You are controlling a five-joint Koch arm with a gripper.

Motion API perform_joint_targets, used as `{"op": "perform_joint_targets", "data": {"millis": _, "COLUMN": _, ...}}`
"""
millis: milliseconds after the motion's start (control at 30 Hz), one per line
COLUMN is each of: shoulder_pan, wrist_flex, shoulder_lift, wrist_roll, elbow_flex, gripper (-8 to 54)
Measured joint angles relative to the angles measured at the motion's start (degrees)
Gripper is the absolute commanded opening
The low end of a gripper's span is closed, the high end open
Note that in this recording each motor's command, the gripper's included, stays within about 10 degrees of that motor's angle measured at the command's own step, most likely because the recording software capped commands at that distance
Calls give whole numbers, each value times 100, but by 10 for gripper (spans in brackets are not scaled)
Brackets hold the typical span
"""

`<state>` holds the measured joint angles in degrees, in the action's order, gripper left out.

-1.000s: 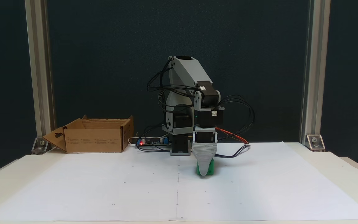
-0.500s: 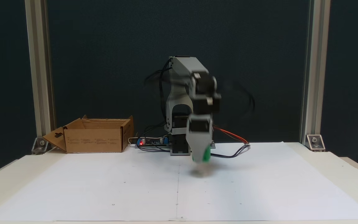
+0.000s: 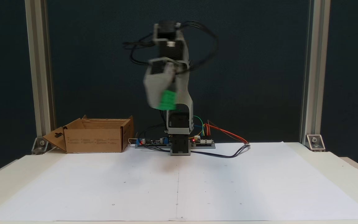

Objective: Grasp a green dice and put it in the bin.

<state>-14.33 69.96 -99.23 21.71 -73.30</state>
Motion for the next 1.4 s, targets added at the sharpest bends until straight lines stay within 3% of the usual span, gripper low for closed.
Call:
{"op": "perform_joint_targets", "data": {"millis": 467, "shoulder_pan": -5950, "wrist_flex": -870, "shoulder_lift": -88, "wrist_roll": -2892, "elbow_flex": 299, "gripper": 114}}
{"op": "perform_joint_targets", "data": {"millis": 633, "shoulder_pan": -7840, "wrist_flex": -896, "shoulder_lift": 809, "wrist_roll": -3683, "elbow_flex": 299, "gripper": 114}}
{"op": "perform_joint_targets", "data": {"millis": 867, "shoulder_pan": -8824, "wrist_flex": -1415, "shoulder_lift": 2452, "wrist_roll": -4403, "elbow_flex": 299, "gripper": 114}}
{"op": "perform_joint_targets", "data": {"millis": 933, "shoulder_pan": -8938, "wrist_flex": -1538, "shoulder_lift": 2716, "wrist_roll": -4518, "elbow_flex": 299, "gripper": 317}}
{"op": "perform_joint_targets", "data": {"millis": 967, "shoulder_pan": -8982, "wrist_flex": -1564, "shoulder_lift": 2813, "wrist_roll": -4562, "elbow_flex": 299, "gripper": 331}}
{"op": "perform_joint_targets", "data": {"millis": 1067, "shoulder_pan": -9053, "wrist_flex": -1591, "shoulder_lift": 3006, "wrist_roll": -4605, "elbow_flex": 290, "gripper": 451}}
{"op": "perform_joint_targets", "data": {"millis": 1200, "shoulder_pan": -9132, "wrist_flex": -1872, "shoulder_lift": 2979, "wrist_roll": -4597, "elbow_flex": 299, "gripper": 453}}
{"op": "perform_joint_targets", "data": {"millis": 1400, "shoulder_pan": -7893, "wrist_flex": -2268, "shoulder_lift": 1310, "wrist_roll": -3454, "elbow_flex": 299, "gripper": 441}}
